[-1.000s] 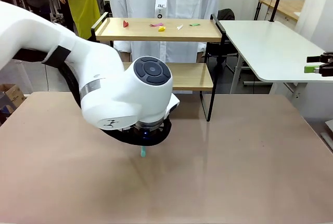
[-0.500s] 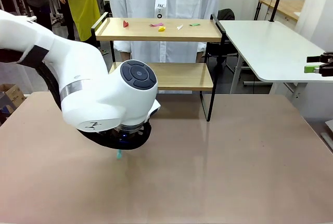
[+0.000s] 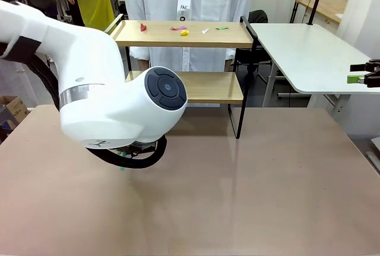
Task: Clean the shelf.
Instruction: Clean the specific section of the Shelf indicated by the human with the Duster.
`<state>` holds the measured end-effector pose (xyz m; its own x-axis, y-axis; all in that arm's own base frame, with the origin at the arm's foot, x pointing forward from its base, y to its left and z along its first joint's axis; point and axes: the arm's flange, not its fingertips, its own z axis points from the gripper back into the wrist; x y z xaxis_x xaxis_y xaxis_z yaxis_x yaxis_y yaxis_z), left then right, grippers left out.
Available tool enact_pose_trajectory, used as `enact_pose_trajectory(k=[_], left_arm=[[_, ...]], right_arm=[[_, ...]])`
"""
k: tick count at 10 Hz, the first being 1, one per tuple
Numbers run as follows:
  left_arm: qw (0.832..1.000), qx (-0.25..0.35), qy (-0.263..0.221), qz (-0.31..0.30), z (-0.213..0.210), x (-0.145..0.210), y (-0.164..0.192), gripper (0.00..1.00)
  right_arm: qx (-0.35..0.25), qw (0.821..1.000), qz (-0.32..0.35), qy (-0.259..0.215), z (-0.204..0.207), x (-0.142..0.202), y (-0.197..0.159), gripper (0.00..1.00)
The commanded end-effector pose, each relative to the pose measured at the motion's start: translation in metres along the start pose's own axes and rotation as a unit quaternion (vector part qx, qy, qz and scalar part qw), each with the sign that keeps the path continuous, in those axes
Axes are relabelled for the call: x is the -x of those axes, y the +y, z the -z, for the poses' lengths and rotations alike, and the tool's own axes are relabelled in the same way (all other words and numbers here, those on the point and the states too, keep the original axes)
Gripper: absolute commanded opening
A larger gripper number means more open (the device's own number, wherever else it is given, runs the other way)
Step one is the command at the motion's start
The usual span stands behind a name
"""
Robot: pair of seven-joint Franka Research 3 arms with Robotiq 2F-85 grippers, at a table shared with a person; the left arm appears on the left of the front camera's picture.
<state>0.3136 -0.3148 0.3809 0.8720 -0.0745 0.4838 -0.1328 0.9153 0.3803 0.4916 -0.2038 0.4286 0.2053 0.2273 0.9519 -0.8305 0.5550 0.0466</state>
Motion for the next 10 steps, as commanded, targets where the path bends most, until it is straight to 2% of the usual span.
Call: enact_pose_trajectory(k=[1, 5, 7, 10], left_arm=[[1.000, -0.003, 0.026, 0.008, 0.018, -0.002, 0.003, 0.13], [1.000, -0.005, 0.019, 0.008, 0.017, 0.001, -0.002, 0.13], [0.997, 0.072, -0.004, 0.042, 0.020, 0.006, 0.004, 0.13], [0.987, 0.134, -0.029, 0.082, 0.023, 0.017, 0.028, 0.13]], right_arm=[[0.000, 1.000, -0.003, 0.000, 0.001, -0.003, 0.001, 1.00], [0.000, 1.000, -0.003, 0.000, 0.001, -0.003, 0.001, 1.00], [0.000, 1.000, -0.003, 0.000, 0.001, -0.003, 0.001, 1.00], [0.000, 1.000, -0.003, 0.000, 0.001, -0.003, 0.001, 1.00]])
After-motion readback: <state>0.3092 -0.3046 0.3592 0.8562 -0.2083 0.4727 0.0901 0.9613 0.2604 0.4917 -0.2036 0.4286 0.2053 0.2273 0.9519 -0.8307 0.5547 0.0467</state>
